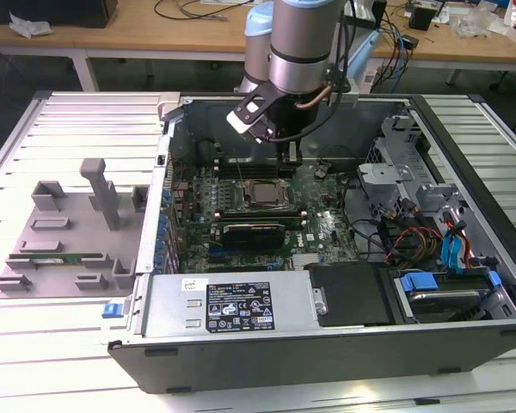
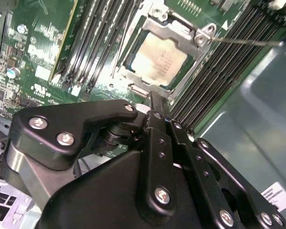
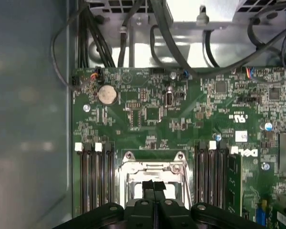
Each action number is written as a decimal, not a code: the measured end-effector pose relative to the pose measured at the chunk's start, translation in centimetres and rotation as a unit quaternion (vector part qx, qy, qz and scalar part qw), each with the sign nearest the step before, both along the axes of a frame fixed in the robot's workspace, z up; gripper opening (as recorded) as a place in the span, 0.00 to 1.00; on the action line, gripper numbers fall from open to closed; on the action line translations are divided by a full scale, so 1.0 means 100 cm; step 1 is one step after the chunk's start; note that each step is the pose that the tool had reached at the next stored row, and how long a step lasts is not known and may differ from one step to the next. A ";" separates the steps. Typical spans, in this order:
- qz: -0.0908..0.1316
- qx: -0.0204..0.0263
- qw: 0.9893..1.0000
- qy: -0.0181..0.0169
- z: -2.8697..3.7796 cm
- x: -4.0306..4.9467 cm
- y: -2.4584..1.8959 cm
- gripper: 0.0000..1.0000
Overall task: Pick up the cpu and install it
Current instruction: 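Close the cpu cover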
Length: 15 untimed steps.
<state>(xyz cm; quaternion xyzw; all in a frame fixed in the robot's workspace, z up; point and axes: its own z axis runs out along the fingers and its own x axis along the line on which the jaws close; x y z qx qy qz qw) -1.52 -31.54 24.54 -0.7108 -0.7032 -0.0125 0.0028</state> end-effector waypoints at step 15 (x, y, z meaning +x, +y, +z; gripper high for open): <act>0.000 0.000 1.000 0.000 -0.0026 -0.0142 0.0000 0.11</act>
